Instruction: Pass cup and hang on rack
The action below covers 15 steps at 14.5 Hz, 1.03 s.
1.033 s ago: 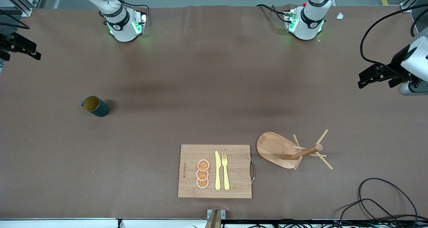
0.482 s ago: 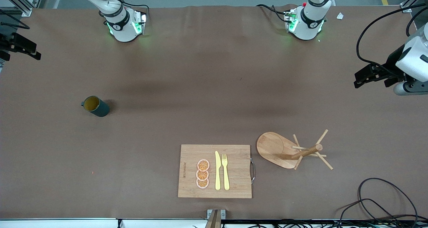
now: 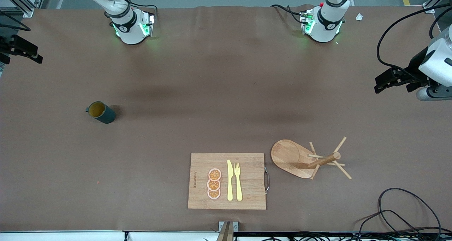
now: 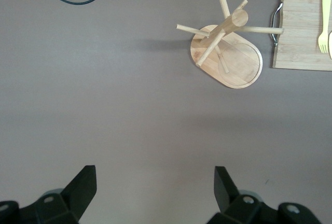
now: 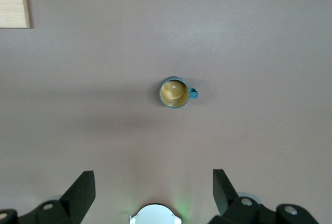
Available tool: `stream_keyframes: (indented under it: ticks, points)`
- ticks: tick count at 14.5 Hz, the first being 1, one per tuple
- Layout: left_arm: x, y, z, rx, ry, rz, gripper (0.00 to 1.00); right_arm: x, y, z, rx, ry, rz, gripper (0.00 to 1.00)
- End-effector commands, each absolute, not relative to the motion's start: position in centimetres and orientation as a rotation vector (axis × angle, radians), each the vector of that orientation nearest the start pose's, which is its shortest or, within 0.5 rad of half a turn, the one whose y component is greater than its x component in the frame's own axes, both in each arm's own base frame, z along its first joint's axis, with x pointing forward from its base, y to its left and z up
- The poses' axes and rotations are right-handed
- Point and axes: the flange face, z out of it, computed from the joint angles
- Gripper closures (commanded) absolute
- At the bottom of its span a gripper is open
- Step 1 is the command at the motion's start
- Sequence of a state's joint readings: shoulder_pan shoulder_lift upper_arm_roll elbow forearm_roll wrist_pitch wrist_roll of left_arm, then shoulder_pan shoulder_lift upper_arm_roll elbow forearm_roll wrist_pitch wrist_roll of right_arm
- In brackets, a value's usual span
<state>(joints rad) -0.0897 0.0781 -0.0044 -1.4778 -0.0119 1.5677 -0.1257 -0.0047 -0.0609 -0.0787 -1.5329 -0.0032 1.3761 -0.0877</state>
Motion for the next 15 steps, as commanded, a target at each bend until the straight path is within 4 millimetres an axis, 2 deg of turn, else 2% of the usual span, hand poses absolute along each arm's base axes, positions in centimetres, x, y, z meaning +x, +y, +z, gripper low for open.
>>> stream_keyframes:
  ticks: [1, 4, 5, 6, 7, 10, 13, 15]
  points:
    - [57.5, -5.4, 62.9, -3.155, -0.067, -0.027, 0.00, 53.0, -4.7, 63.4, -3.130, 0.004, 0.212, 0.00]
    - [57.5, -5.5, 62.9, -3.155, -0.067, -0.027, 0.00, 56.3, -4.4, 58.8, -3.137, -0.013, 0.264, 0.00]
    - [57.5, -5.5, 62.9, -3.152, -0.067, -0.027, 0.00, 56.7, -3.9, 58.1, -3.134, -0.037, 0.254, 0.00]
    - [57.5, -5.6, 62.8, -3.152, -0.065, -0.025, 0.00, 57.0, -3.4, 57.4, -3.127, -0.116, 0.256, 0.00]
    - [57.5, -5.5, 62.9, -3.152, -0.067, -0.027, 0.00, 57.5, -2.9, 55.5, -3.113, -0.216, 0.271, 0.00]
    - [57.5, -5.5, 62.9, -3.154, -0.067, -0.027, 0.00, 57.5, -4.1, 49.0, -3.073, -0.456, 0.248, 0.00]
    - [57.5, -5.5, 62.8, -3.157, -0.067, -0.024, 0.00, 56.5, -6.6, 42.2, -3.029, -0.629, 0.214, 0.00]
    - [57.5, -5.4, 62.9, -3.157, -0.070, -0.026, 0.00, 55.6, -7.5, 38.1, -2.976, -0.759, 0.158, 0.00]
